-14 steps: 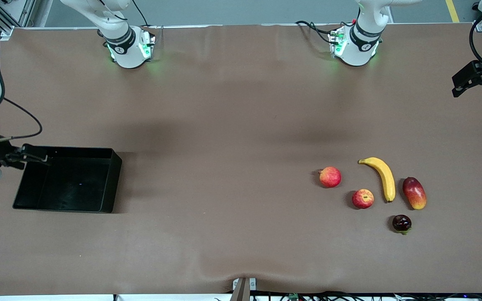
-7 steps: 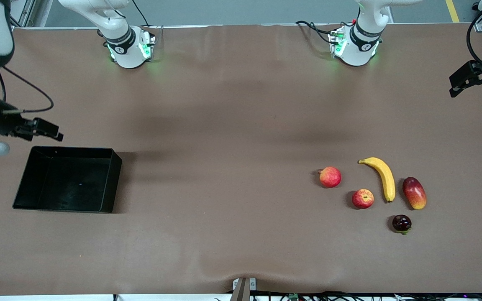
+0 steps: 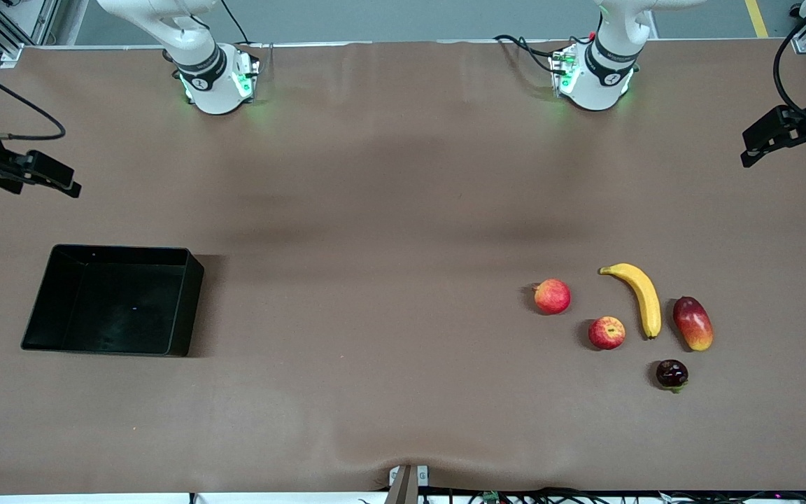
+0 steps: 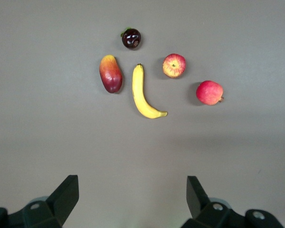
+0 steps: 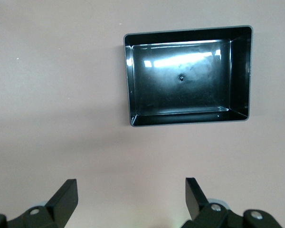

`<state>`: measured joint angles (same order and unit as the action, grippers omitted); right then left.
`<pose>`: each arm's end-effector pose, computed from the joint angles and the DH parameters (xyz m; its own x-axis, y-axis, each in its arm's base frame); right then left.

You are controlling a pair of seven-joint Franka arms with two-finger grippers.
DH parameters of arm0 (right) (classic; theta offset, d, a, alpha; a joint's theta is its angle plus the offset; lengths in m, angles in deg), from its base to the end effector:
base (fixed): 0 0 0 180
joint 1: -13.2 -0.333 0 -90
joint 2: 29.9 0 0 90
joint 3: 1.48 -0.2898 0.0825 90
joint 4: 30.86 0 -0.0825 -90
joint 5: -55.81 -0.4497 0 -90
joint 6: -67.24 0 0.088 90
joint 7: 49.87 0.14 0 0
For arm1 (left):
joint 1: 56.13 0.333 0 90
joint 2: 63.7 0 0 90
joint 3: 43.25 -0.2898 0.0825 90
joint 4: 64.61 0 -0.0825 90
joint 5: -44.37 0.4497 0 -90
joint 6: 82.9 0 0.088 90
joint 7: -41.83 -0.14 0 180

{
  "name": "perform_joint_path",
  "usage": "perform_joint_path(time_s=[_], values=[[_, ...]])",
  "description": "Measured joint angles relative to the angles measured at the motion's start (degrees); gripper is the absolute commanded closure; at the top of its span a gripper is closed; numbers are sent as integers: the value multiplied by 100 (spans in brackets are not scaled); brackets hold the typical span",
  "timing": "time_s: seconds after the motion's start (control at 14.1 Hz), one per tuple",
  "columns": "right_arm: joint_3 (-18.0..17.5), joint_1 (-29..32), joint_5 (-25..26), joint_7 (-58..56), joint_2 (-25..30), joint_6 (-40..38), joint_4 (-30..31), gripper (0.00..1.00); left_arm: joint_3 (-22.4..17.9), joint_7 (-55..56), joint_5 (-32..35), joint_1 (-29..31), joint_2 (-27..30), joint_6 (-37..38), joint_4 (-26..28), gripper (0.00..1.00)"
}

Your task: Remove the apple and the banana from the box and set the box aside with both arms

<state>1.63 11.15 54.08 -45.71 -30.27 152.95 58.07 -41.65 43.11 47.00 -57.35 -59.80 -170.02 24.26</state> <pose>0.6121 -0.0068 0.5651 0.9940 -0.0887 -0.0646 -0.0905 -0.9956 -0.0252 0.5961 -0.0232 0.6129 0.9990 -0.0246 0.0386 -0.0228 -0.9986 -0.0468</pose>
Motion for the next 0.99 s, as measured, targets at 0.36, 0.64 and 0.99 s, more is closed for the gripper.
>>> perform_joint_path(time_s=[0.36,0.64,0.99], values=[[-114,144,30,94,-1,-61,-98,0,3,1,-12,-7,-88,-6,-106,0],[-129,157,30,124,-1,-86,-146,0,3,4,-14,-6,-106,-6,-116,0],[-148,157,30,130,-2,-74,-146,0,1,4,-14,-1,-139,-5,-117,0]])
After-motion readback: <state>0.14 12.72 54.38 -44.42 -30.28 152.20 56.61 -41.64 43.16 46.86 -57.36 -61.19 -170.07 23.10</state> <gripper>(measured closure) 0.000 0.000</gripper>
